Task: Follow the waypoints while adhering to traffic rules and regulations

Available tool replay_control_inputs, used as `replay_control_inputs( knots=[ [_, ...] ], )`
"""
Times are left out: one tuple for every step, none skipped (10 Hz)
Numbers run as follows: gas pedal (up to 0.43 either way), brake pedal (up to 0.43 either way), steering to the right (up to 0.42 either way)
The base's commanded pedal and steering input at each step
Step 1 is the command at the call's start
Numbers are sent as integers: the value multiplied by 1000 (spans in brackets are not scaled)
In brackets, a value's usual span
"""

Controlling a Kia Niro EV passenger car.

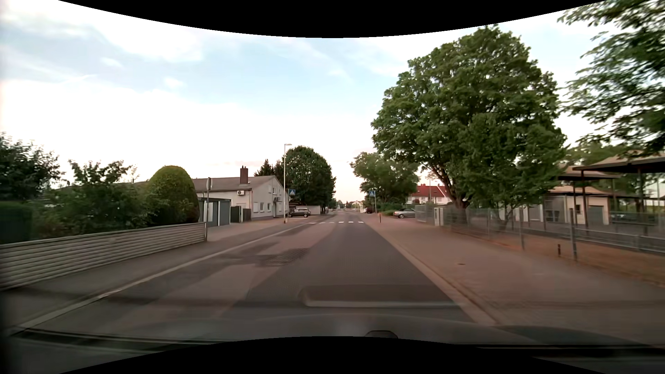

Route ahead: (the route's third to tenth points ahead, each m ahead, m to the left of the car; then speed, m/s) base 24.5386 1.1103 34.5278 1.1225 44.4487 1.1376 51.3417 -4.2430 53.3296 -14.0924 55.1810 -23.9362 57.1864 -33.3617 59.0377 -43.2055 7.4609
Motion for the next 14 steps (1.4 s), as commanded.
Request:
replay_control_inputs(
  knots=[
    [0, 0, -7],
    [0, 0, -6],
    [0, 0, -6],
    [0, 0, -5],
    [0, 0, -5],
    [0, 0, -4],
    [0, 0, -3],
    [0, 0, -3],
    [0, 0, -3],
    [0, 0, -2],
    [0, 0, -2],
    [0, 0, -1],
    [0, 0, -1],
    [0, 0, 0]
  ],
)
